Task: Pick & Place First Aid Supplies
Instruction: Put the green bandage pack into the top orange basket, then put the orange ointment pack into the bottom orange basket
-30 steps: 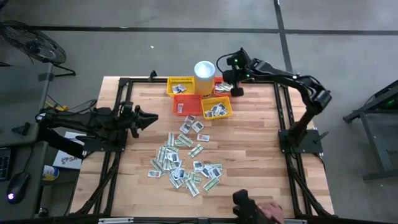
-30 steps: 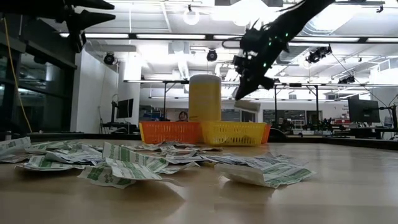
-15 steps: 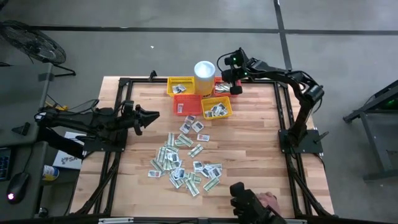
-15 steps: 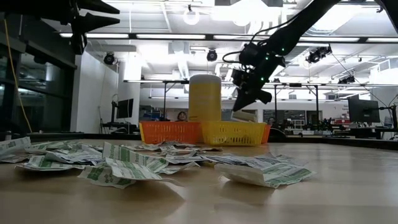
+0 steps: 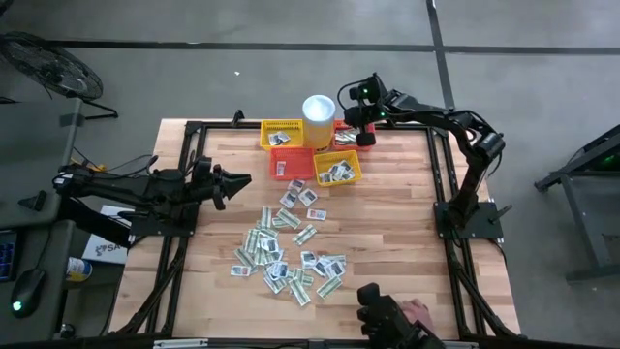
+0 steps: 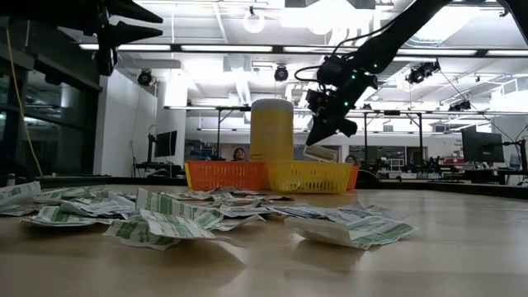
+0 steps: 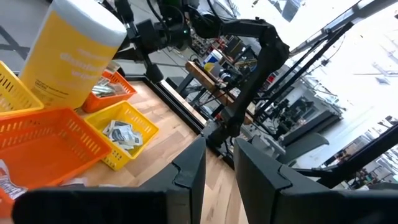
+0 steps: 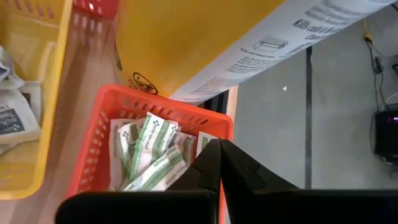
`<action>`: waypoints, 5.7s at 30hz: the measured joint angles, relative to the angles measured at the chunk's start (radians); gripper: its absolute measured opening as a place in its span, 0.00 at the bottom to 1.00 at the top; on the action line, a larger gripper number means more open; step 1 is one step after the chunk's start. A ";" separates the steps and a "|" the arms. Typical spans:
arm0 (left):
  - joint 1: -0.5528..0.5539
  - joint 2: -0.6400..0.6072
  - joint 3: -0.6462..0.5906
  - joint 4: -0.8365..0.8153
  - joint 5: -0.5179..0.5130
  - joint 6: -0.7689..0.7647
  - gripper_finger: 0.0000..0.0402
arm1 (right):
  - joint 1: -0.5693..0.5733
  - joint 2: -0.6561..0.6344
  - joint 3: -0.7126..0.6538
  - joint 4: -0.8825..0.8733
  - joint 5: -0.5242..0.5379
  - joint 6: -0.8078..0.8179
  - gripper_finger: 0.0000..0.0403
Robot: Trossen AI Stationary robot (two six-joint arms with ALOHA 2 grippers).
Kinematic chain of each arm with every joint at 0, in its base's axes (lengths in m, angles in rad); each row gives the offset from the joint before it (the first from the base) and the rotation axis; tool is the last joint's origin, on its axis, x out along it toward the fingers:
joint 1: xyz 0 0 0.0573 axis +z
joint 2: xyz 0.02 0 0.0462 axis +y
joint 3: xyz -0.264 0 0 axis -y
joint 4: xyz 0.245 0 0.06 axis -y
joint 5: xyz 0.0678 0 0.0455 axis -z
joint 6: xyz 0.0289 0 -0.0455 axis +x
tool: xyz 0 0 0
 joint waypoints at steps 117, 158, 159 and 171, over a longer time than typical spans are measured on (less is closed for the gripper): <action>0.000 0.003 -0.001 -0.084 0.374 0.081 0.21 | 0.867 0.145 -0.078 -0.095 0.380 2.580 0.48; 0.000 0.003 0.000 -0.092 0.378 0.084 0.21 | 0.832 0.201 -0.077 -0.045 0.369 2.525 0.14; 0.000 0.003 0.000 -0.092 0.378 0.084 0.21 | 0.832 0.201 -0.077 -0.046 0.369 2.522 0.13; 0.000 0.003 0.000 -0.092 0.378 0.083 0.21 | 0.830 0.201 -0.079 -0.052 0.358 2.397 0.00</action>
